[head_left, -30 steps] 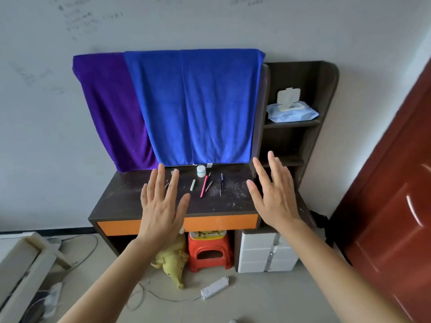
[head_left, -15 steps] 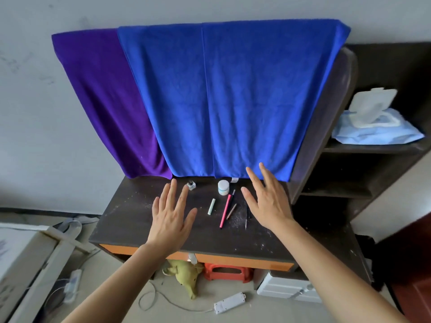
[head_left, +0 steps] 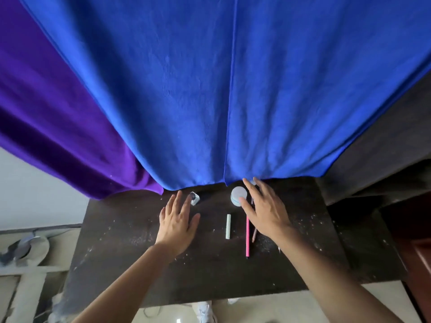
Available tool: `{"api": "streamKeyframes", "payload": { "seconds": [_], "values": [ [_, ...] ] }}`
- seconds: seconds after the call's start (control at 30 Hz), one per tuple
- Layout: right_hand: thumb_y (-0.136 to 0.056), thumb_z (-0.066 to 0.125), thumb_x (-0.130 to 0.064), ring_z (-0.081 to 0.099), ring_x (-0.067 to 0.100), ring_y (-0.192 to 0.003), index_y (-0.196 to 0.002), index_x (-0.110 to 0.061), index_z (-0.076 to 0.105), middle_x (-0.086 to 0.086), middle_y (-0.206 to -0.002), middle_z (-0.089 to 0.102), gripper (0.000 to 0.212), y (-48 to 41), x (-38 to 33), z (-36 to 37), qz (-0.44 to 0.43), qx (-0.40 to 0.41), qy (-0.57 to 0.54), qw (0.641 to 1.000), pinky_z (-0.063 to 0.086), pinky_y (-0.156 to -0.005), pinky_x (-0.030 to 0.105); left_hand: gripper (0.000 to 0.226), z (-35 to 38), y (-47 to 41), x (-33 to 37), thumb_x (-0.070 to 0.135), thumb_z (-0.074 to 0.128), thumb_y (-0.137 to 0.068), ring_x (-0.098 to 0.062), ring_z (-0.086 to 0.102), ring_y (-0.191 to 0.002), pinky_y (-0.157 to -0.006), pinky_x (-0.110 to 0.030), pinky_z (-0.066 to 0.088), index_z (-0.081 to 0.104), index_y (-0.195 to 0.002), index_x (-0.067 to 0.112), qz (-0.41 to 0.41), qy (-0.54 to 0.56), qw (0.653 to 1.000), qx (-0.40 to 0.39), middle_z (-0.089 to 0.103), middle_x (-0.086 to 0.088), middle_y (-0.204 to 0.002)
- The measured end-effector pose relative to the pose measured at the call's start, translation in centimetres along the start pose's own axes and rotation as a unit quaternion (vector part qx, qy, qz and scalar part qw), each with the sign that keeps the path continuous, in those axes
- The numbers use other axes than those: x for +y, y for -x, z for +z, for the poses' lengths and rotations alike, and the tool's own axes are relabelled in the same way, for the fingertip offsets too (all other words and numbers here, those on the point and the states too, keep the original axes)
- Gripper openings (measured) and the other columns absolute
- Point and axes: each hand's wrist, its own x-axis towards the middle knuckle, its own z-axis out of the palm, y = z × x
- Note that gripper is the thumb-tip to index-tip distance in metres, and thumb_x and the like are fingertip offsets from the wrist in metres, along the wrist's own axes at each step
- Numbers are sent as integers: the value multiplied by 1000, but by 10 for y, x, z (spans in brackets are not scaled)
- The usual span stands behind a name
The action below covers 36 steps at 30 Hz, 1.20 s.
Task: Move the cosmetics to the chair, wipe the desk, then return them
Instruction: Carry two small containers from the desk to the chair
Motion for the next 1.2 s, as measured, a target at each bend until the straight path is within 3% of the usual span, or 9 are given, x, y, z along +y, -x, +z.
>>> {"api": "streamKeyframes", "payload": {
  "seconds": [0.17, 0.27, 0.37, 0.43, 0.53, 0.73, 0.9, 1.07, 1.2],
  "values": [
    [-95, 58, -49, 47, 35, -136, -151, -21, 44, 17, -152, 45, 64, -19, -2, 53, 35, -39, 29, 998, 49, -99, 47, 63, 36, -43, -25, 43, 50, -99, -27, 17, -151, -119, -45, 16, 29, -155, 25, 30, 9, 998, -47, 20, -5, -164],
    [-92, 64, -49, 50, 32, -132, -149, -19, 47, 13, -145, 51, 66, -24, -1, 69, 38, -57, 52, 996, 48, -102, 46, 64, 50, -54, -28, 42, 53, -98, -27, 32, -143, -112, -48, 29, 28, -155, 28, 27, 10, 998, -49, 29, -4, -161],
    [-84, 75, -40, 60, 29, -109, -138, -21, 56, 4, -120, 61, 61, -16, -5, 78, 34, -51, 61, 996, 49, -87, 42, 47, 60, -53, -23, 28, 66, -92, -34, 56, -110, -91, -45, 45, 56, -137, 21, 56, 25, 998, 10, 58, -6, -134],
    [-83, 77, -35, 62, 29, -102, -136, -23, 57, 2, -118, 61, 58, -10, -8, 78, 31, -67, 54, 996, 48, -81, 41, 31, 64, -49, -21, 15, 70, -88, -36, 59, -90, -82, -43, 51, 67, -119, 15, 79, 62, 994, 53, 67, -8, -108],
    [-82, 79, -29, 62, 29, -107, -137, -23, 58, 3, -120, 62, 59, -5, -12, 64, 45, -68, -14, 997, 49, -88, 42, 24, 53, -37, -14, 14, 71, -88, -31, 57, -87, -79, -39, 52, 70, -113, 16, 49, 120, 990, 57, 67, -3, -99],
    [-71, 87, -36, 58, 13, -107, -130, -35, 59, -6, -115, 54, 65, 15, -23, -11, 107, 67, -156, 980, 48, -91, 29, 29, -7, -6, 19, 21, 75, -85, -16, 54, -84, -79, -27, 45, 67, -112, 23, 40, 159, 977, 139, 64, 11, -94],
    [-61, 91, -33, 55, 5, -104, -116, -36, 61, -16, -111, 47, 63, 51, -11, -94, 103, 168, -231, 953, 40, -91, 7, 33, -63, 31, 81, 22, 80, -81, -5, 52, -83, -78, -10, 38, 63, -109, 29, 69, 205, 943, 254, 61, 23, -89],
    [-66, 91, -37, 59, 6, -106, -121, -35, 61, -18, -115, 49, 63, 112, 19, -154, 59, 232, -241, 941, 56, -88, 36, 36, -84, 73, 146, 26, 82, -80, -9, 56, -82, -77, -4, 36, 63, -110, 32, 116, 227, 926, 277, 59, 35, -92],
    [-69, 88, -46, 59, 3, -107, -123, -38, 58, -22, -118, 58, 63, 175, 45, -188, 106, 285, -211, 929, 55, -89, 37, 36, -86, 92, 193, 23, 84, -78, -14, 61, -82, -75, -8, 37, 67, -109, 28, 185, 248, 919, 244, 57, 34, -89]
  ]
}}
